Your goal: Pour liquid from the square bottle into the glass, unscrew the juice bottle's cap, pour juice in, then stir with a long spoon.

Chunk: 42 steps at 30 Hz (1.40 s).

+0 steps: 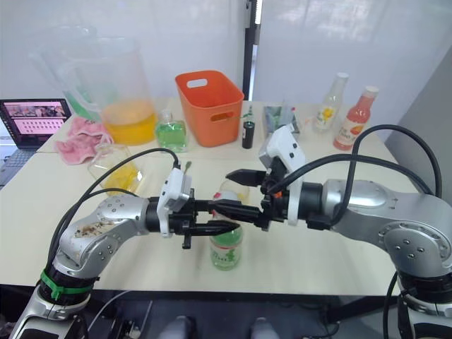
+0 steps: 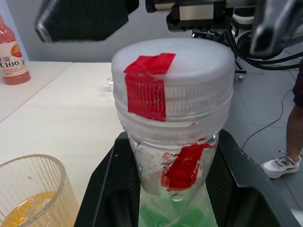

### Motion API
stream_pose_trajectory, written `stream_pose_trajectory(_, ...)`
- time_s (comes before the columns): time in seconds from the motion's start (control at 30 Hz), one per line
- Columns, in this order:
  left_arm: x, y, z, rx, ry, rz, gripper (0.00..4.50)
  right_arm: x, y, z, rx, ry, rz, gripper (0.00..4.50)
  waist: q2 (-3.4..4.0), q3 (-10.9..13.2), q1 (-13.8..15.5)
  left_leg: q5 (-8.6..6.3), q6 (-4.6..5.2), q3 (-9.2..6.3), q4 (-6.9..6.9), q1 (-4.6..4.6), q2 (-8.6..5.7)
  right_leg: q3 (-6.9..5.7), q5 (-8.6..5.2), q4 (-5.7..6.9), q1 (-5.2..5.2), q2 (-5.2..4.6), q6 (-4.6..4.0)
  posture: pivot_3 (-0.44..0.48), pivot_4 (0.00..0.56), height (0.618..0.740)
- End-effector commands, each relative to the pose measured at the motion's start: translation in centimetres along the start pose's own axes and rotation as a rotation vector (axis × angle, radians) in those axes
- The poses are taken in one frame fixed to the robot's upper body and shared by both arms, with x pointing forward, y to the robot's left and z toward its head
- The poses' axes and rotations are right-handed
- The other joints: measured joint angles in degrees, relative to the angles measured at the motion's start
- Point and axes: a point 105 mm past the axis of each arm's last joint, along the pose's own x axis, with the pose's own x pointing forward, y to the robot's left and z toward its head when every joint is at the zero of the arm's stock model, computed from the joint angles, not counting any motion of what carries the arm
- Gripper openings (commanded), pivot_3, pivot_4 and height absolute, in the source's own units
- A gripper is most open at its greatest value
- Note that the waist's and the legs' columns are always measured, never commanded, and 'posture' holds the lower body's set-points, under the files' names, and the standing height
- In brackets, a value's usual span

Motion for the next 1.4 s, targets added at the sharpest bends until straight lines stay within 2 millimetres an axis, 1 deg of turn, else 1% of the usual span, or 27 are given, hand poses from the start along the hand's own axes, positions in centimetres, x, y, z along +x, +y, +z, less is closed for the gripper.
stream_pose_trajectory(0.03, 0.2, 0.0, -0.9, -0.022, 0.033, 0.005, 1.41, -0.4, 0.3, 0.4, -0.029, -0.001, 0.001, 3.63, 0.00, 0.00, 0.01, 0.00, 0.00, 0.00, 0.00, 0.00, 0.00, 0.00, 0.00, 0.01, 0.00, 0.00, 0.00, 0.000, 0.150, 0.740)
stream_pose_trajectory(0.27, 0.2, 0.0, -0.9, -0.021, 0.034, 0.005, 1.41, -0.4, 0.4, 0.2, -0.026, 0.000, 0.004, 3.63, 0.00, 0.00, 0.02, 0.00, 0.00, 0.00, 0.00, 0.00, 0.00, 0.00, 0.00, 0.00, 0.00, 0.00, 0.00, 0.000, 0.150, 0.740)
stream_pose_trajectory(0.3, 0.2, 0.0, -0.9, -0.021, 0.034, 0.005, 1.41, -0.4, 0.4, 0.1, -0.024, 0.001, 0.006, 3.40, 0.00, 0.00, 0.02, 0.00, 0.00, 0.00, 0.00, 0.00, 0.00, 0.00, 0.00, 0.00, 0.00, 0.00, 0.00, 0.000, 0.150, 0.740)
stream_pose_trajectory(0.47, 0.2, -0.1, -0.9, -0.020, 0.034, 0.004, 1.41, -0.4, 0.5, -0.1, -0.021, 0.006, 0.008, 1.81, 0.00, 0.00, 0.01, 0.00, 0.00, 0.00, 0.00, 0.00, 0.00, 0.00, 0.00, 0.00, 0.00, 0.00, 0.00, 0.000, 0.150, 0.740)
stream_pose_trajectory(0.5, 0.2, -0.1, -0.9, -0.020, 0.034, 0.003, 1.41, -0.4, 0.4, -0.1, -0.021, 0.009, 0.009, 1.64, 0.00, 0.00, 0.01, 0.00, 0.00, 0.00, 0.01, 0.00, 0.00, 0.00, 0.00, 0.00, 0.00, 0.00, 0.00, 0.000, 0.150, 0.740)
stream_pose_trajectory(0.7, 0.2, 0.0, -0.9, -0.016, 0.036, 0.004, 1.41, -0.3, 0.2, -0.6, -0.027, 0.043, 0.017, 1.65, 0.00, 0.00, 0.01, 0.00, 0.00, 0.00, 0.02, 0.00, 0.00, 0.00, 0.00, 0.00, 0.01, 0.00, 0.00, 0.000, 0.150, 0.740)
stream_pose_trajectory(0.9, -0.2, -0.1, -0.9, -0.004, 0.049, 0.002, 1.41, 0.0, 0.1, -1.0, -0.071, 0.087, 0.138, 1.65, 0.00, 0.00, -0.11, 0.00, 0.00, 0.00, 0.03, 0.04, 0.00, 0.00, 0.00, 0.00, 0.03, 0.00, 0.00, 0.000, 0.150, 0.740)
stream_pose_trajectory(1.0, -0.4, -0.2, -0.9, 0.006, 0.060, -0.008, 1.41, 0.3, 0.0, -1.3, -0.122, 0.108, 0.268, 1.65, 0.01, -0.01, -0.28, 0.00, 0.00, 0.01, 0.03, 0.06, 0.00, 0.00, 0.00, 0.00, 0.03, 0.00, 0.00, 0.000, 0.150, 0.740)
stream_pose_trajectory(1.07, -0.5, -0.3, -0.9, 0.012, 0.066, -0.016, 1.41, 0.5, -0.5, -1.4, -0.155, 0.113, 0.337, 1.65, 0.00, -0.01, -0.44, 0.00, 0.00, 0.01, 0.03, 0.09, 0.01, -0.01, 0.00, 0.02, 0.03, 0.00, 0.00, 0.000, 0.150, 0.740)
stream_pose_trajectory(1.3, -0.6, -0.4, -0.9, 0.026, 0.078, -0.025, 1.41, 1.2, -1.4, -1.2, -0.350, 0.150, 0.678, 1.65, 0.01, -0.01, -1.39, 0.00, 0.00, 0.01, 0.00, 0.14, 0.01, -0.05, 0.01, 0.07, 0.06, 0.02, 0.01, 0.000, 0.150, 0.740)
stream_pose_trajectory(1.4, -0.7, -0.5, -0.9, 0.029, 0.080, -0.020, 1.41, 1.5, -1.8, -1.0, -0.397, 0.163, 0.760, 1.65, 0.01, -0.01, -1.44, 0.00, 0.00, 0.00, -0.01, 0.16, 0.03, -0.07, 0.01, 0.13, 0.05, 0.04, 0.03, 0.000, 0.150, 0.740)
